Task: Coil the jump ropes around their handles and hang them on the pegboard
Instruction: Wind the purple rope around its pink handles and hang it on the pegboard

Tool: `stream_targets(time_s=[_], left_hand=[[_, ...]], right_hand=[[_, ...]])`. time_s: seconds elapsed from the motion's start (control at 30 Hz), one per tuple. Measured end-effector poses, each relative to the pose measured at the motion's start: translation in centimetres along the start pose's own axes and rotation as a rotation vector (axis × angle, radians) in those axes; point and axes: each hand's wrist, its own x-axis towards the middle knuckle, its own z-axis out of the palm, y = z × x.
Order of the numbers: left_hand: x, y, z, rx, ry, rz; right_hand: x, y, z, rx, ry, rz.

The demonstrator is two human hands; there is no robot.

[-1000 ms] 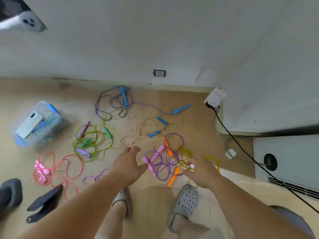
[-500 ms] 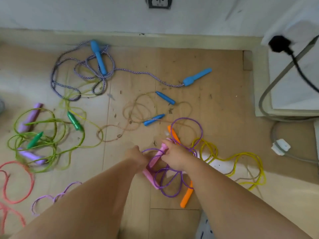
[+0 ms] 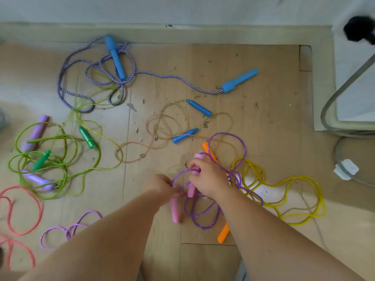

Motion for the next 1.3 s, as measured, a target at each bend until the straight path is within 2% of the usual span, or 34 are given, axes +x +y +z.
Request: stream_targets(time_s=[0.1,0.2,0.33,0.6,0.7,0.83,0.9,1.03,1.3], left_hand=[[-5.2,2.4,-3.5,-0.148,-0.056,0.088],[-13.1,5.9,-7.9,-0.243,0.027,0.181],[-26.5,10.6,-15.0,-0.303,0.099,0.294],[-54.2,16.3,-31.2,-0.349,-0.035,0.474],[-62.1,17.1,-36.9,-0.524,-0.09,0.509],[-70.3,17.9,-43.2,-0.837,-0.184,0.624],[-73.4,18.7,-45.7,-0.9,-0.228,0.719],[-77.5,21.0,-48.4,-0.874,-0.255,0.851],[-81.6,26.5,-46.4,-0.599,-0.258,0.97]], right_hand=[[-2.9,-3.3,-3.2,0.063,0.078,-0.023],[-7.9,-8.4,-8.2,0.179,0.14,-0.09],[-17.0,-17.2,-16.8,0.201,0.244,-0.211],[-37.2,-37.0,-34.0,0.385,0.5,-0.259],[-43.9,-43.6,-38.4,0.439,0.562,-0.259],[-50.6,-50.6,-41.6,0.513,0.534,-0.363],[-53.1,-53.6,-42.3,0.599,0.479,-0.445],[-56.7,-58.3,-43.4,0.664,0.369,-0.554],[-59.1,-63.0,-48.5,0.444,0.313,-0.724]])
